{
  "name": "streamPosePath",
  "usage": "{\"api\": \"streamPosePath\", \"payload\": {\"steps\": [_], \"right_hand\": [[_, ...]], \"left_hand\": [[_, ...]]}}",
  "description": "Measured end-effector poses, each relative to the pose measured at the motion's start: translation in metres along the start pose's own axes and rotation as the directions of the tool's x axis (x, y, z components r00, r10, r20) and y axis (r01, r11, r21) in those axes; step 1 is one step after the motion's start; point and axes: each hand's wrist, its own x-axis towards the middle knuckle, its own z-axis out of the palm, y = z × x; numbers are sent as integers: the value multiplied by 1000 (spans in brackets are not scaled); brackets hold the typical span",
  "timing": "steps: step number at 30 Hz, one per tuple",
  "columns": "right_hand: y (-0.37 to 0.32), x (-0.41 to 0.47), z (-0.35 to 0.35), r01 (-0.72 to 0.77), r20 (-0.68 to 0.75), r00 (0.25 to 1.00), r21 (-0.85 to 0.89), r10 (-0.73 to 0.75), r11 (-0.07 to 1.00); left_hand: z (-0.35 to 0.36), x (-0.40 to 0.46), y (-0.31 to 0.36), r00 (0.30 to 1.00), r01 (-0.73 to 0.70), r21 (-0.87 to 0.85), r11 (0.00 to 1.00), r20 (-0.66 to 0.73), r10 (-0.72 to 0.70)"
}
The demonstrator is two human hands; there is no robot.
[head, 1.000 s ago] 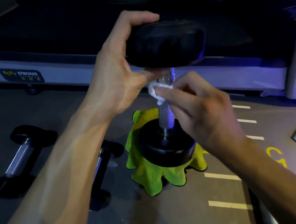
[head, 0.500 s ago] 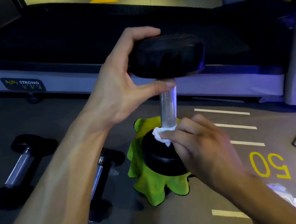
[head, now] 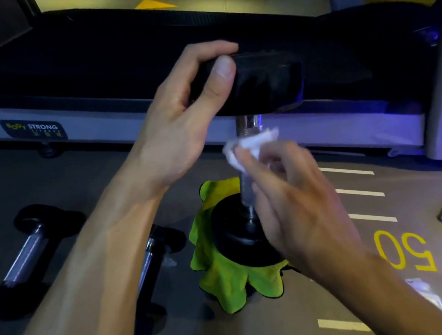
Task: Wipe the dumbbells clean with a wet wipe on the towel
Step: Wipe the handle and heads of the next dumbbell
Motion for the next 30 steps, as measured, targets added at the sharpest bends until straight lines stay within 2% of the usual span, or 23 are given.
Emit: {"api": "streamPosePath", "payload": {"steps": [2, 7, 13, 17, 20, 24, 28, 30], "right_hand": [[1, 15, -5, -9, -35, 999, -45, 8, 999], [-8, -9, 3, -69, -25, 997, 61, 71, 996], [-2, 5, 0, -37, -40, 999, -65, 35, 997], [4, 0, 4, -51, -5, 999, -54, 51, 997], [3, -12, 3, -9, 32, 999, -31, 10, 999], [9, 15, -5, -6, -6, 1000, -43, 5, 999], [9, -7, 3, -13, 142, 990, -20, 16, 1000], [8, -24, 3, -1, 148, 989, 30, -4, 1000]], "left_hand": [[1, 0, 3, 1000, 0, -2, 1000, 4, 0], [3, 2, 1, 1000, -9, 32, 999, -18, 10], [4, 1, 1, 1000, -10, 11, 1000, -10, 11], [-1, 2, -3, 1000, -7, 36, 999, -29, 8], [-2, 2, -5, 999, -4, 23, 1000, -48, 5], [0, 0, -3, 1000, 3, 14, 1000, -29, -3], [-3, 2, 0, 999, 33, 2, 999, -35, -33], [-3, 1, 2, 998, 30, 19, 999, -57, -29]]}}
